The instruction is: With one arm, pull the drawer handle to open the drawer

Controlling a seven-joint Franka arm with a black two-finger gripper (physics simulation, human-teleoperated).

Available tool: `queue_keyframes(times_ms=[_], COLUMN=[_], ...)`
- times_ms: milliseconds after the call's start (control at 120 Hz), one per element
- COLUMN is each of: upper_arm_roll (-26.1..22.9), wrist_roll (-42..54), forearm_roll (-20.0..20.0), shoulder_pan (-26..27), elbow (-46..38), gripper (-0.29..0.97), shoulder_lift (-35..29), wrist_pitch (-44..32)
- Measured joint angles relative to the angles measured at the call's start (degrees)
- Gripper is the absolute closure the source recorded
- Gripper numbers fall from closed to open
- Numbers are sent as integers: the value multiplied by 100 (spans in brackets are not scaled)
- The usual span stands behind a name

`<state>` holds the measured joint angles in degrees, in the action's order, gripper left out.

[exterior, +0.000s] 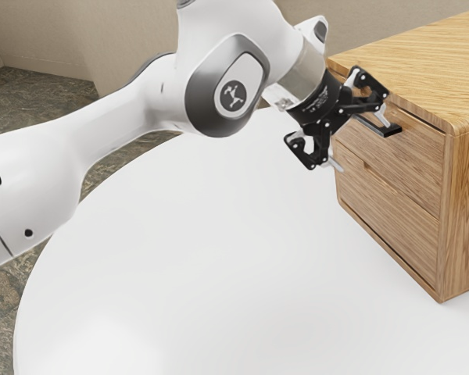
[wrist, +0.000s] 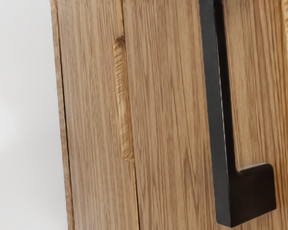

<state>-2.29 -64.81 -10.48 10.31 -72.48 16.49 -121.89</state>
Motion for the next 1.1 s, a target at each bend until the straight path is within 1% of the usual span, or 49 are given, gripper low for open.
queue_keyframes(times_ms=[108, 267, 808, 1100], upper_arm_roll=[39, 45, 206, 198], wrist_roll=[-9, -19, -31, -29], forearm_roll=[41, 66, 78, 74], shoulder_pan=[-50, -56, -114, -135], elbow=[125, 396, 566, 558], gripper=[0, 0, 0, 0], shoulder_lift=[51, 308, 627, 623], wrist_pitch=[15, 24, 7, -8])
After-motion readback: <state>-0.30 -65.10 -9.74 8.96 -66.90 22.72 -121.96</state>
